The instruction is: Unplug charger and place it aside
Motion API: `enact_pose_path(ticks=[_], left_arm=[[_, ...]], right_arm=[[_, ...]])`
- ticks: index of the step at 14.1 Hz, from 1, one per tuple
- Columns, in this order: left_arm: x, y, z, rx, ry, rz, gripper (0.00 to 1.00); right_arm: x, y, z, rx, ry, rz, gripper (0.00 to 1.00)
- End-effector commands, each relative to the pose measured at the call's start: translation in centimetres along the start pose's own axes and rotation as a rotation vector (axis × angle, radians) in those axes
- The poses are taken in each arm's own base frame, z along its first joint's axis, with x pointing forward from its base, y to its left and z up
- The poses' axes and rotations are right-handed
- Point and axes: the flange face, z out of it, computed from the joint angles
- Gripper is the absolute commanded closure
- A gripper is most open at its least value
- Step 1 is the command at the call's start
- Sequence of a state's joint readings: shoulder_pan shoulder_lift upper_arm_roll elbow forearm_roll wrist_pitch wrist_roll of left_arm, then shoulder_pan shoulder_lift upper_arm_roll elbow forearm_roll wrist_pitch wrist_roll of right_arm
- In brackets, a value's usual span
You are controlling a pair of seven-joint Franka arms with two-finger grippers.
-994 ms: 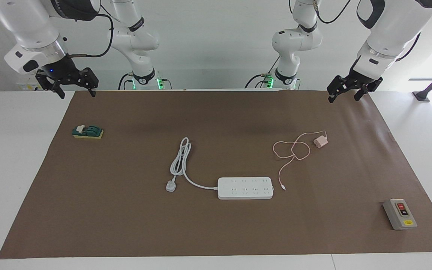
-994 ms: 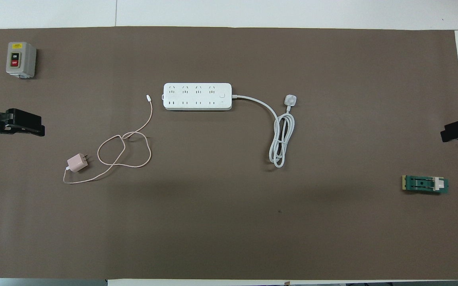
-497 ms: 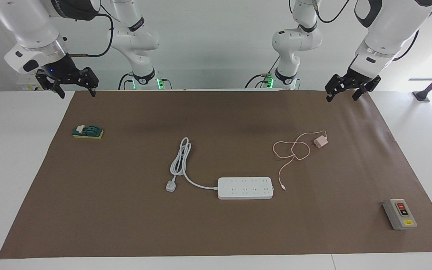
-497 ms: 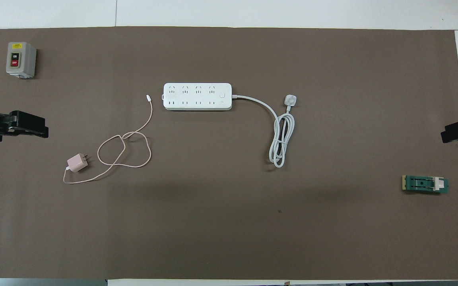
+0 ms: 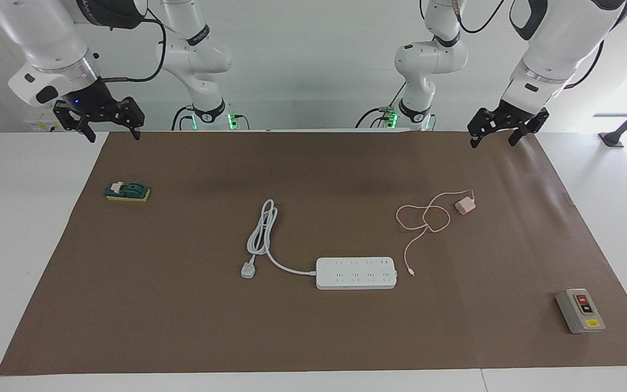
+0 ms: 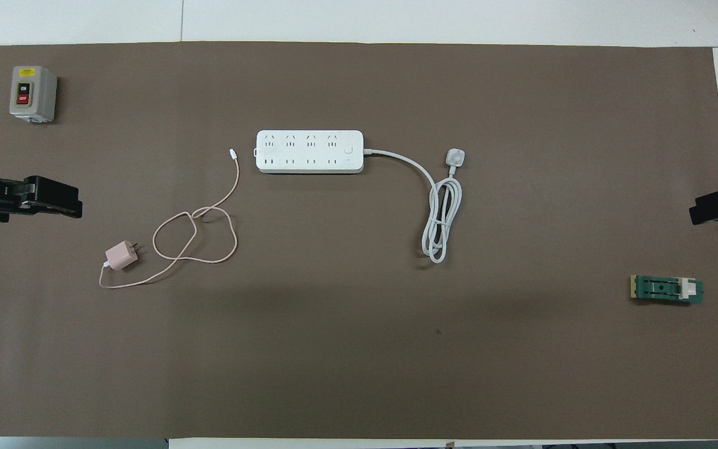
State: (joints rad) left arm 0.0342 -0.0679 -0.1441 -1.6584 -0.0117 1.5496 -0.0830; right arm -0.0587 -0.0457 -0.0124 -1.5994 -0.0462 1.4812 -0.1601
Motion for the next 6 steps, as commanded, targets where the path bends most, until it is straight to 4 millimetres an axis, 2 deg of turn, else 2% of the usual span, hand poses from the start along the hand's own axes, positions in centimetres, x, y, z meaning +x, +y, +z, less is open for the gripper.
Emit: enact_pose_path(ticks=[1, 6], left_arm=[[-0.86, -0.18, 0.01, 0.022, -0.016, 0.014, 0.00], [-0.94, -0.36, -0.21, 0.017, -0.012, 0.012, 0.00]], right_arm=[[-0.90, -0.18, 0.02, 0.001, -0.007, 0.014, 0.00], [-0.92, -0.02, 0.03, 0.001, -0.007, 0.017, 0.00]])
